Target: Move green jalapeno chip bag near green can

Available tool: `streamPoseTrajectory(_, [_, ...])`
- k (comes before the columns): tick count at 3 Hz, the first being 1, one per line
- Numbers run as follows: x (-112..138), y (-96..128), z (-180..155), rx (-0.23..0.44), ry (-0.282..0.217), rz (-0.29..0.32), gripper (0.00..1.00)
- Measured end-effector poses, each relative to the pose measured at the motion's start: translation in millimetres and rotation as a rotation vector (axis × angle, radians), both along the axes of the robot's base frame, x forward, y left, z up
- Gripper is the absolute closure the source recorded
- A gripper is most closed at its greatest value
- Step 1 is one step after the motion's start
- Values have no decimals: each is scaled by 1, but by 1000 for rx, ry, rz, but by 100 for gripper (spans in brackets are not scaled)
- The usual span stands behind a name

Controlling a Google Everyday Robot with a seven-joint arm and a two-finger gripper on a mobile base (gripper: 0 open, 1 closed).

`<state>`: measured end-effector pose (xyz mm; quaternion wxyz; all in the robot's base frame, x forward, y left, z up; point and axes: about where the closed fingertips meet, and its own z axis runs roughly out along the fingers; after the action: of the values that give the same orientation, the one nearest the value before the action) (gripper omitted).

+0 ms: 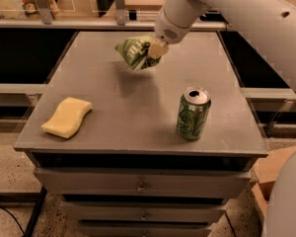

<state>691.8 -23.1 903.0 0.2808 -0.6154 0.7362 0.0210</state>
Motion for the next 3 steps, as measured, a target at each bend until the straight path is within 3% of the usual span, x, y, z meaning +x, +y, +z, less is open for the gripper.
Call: streamPoseTrajectory(3, [-39, -62, 17, 6, -62, 71, 100])
